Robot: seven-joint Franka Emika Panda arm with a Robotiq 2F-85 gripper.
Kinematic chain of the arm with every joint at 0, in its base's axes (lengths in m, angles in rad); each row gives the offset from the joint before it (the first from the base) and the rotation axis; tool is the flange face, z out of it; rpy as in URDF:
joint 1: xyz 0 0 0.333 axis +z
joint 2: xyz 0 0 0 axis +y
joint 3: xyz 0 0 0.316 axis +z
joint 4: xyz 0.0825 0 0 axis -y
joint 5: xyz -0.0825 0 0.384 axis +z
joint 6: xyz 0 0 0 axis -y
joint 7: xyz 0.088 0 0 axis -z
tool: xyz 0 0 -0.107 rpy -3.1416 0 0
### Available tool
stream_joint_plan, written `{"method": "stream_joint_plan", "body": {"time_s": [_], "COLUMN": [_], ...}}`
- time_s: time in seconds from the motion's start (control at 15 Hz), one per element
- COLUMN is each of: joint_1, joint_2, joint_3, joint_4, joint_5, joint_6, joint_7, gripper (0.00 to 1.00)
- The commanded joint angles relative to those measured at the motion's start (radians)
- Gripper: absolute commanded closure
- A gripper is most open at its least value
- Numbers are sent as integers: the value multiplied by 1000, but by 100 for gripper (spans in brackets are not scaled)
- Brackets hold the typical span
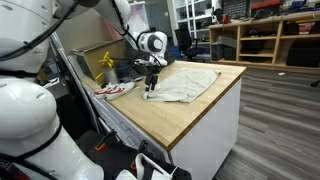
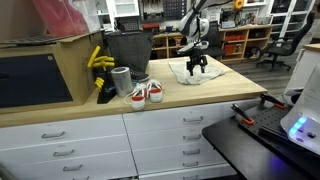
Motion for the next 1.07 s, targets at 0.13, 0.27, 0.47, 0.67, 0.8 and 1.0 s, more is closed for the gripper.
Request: {"method": "stream_joint_plan", "body": {"time_s": [0.13,0.27,0.47,0.67,0.8,1.0], "joint_1": [5,6,7,9,11,13], "joint_2": [29,38,45,42,41,42], "joint_3": [-18,-16,-8,1,7,16], "joint_4": [-16,-16,-15,-20,-23,-28], "joint_5": [-13,-7,4,11,16,23], "joint_6": [14,9,-1,2,3,8], "joint_7": [48,60,78,93,98,102], "gripper": [0,0,0,0,0,0]}}
